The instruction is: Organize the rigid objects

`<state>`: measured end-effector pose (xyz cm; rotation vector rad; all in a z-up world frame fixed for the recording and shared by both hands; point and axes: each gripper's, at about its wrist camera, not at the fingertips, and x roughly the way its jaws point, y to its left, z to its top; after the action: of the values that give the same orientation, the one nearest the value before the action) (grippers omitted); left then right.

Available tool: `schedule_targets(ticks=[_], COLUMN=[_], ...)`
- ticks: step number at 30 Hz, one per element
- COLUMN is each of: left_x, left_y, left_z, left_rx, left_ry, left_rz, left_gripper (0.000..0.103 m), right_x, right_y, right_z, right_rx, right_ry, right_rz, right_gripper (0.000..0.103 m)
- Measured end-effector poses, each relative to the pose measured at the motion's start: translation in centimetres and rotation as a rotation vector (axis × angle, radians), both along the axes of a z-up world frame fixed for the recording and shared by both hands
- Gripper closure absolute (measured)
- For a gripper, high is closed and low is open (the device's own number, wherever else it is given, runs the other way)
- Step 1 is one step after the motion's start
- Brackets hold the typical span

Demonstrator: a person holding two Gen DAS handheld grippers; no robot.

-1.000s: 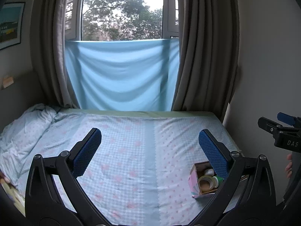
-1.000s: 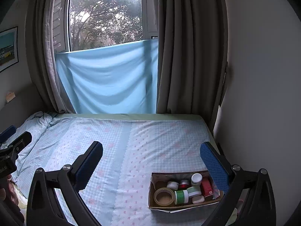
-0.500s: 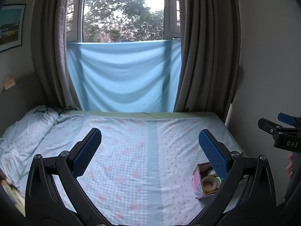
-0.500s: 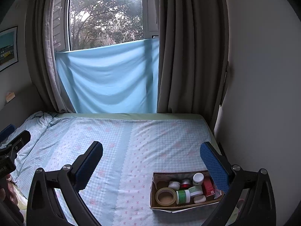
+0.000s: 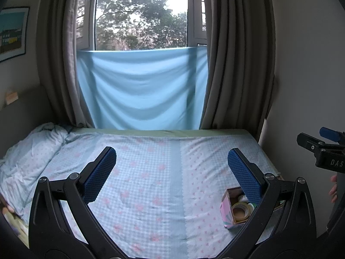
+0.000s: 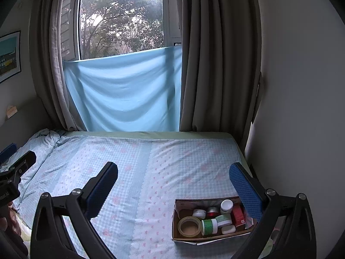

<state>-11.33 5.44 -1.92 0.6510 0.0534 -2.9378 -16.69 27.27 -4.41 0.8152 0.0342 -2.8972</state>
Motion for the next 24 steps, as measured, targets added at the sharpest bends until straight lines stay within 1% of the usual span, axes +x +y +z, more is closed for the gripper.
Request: schedule_targets(ticks=[13, 19, 24], left_x=[-0.32, -0.64, -0.80], left_y=[0.42, 0.24, 0.52], left_z=[0.14, 0.06, -0.24], left_rx=[-0.018, -0.010, -0.048], left_ry=[0.002, -0.006, -0.007], left_rz=[-0.005, 0.000, 0.037], left_gripper=[0.000, 0.000, 0.000], right_x=[0.14, 0.13, 0.11], right_y=[0.39, 0.39, 0.46], right_z=[0.14, 0.14, 0.17], right_rx=[-0.002, -0.002, -0.002], right_ry=[0.009, 0.009, 0.010], right_rz=[-0.002, -0.002, -0.002], right_gripper=[0.000, 0.000, 0.000])
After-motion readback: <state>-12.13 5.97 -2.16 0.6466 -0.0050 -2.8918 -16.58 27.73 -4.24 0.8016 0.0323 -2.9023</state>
